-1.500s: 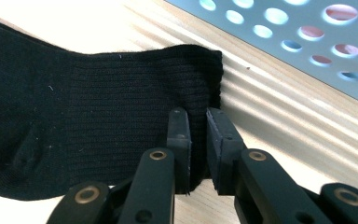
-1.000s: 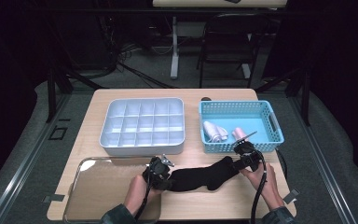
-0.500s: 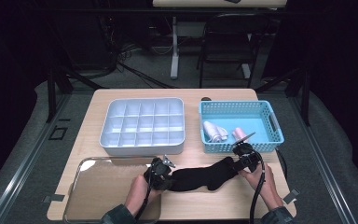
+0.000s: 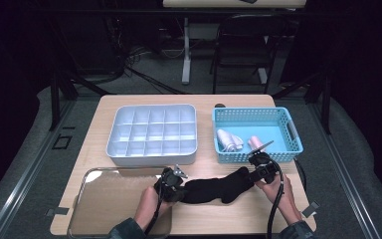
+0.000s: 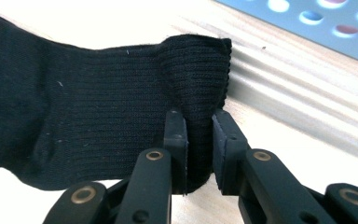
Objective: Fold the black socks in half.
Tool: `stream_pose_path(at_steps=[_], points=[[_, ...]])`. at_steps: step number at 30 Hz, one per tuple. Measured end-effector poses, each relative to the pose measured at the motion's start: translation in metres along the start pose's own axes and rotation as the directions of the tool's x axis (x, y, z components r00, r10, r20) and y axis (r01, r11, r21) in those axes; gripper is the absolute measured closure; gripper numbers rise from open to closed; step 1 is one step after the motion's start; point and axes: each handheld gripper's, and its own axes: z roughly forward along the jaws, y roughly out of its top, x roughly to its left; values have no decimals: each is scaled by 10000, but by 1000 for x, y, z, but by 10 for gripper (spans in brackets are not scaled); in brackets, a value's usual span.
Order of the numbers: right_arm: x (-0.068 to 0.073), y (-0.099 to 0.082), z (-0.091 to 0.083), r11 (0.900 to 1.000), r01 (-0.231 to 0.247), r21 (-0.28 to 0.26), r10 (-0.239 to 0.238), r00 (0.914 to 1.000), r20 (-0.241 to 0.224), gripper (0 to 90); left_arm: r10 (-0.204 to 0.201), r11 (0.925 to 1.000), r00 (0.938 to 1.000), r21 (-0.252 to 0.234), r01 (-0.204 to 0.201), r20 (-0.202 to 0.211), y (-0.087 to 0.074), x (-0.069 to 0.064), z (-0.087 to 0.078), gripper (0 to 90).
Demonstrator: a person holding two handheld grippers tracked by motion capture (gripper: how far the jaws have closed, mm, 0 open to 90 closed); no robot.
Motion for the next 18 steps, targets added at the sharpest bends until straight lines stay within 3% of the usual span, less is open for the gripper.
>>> stream_pose_path(at_steps=[10, 18], points=[[-1, -3, -18, 9987, 2, -502, -33, 9981, -620, 784, -86, 9998, 9998, -174, 88, 151, 0, 3, 1, 798], [-2, -5, -28, 9929, -363, -1130, 214, 9912, -1306, 784, -68, 9996, 9998, -283, 73, 185, 3, 2, 4, 798]])
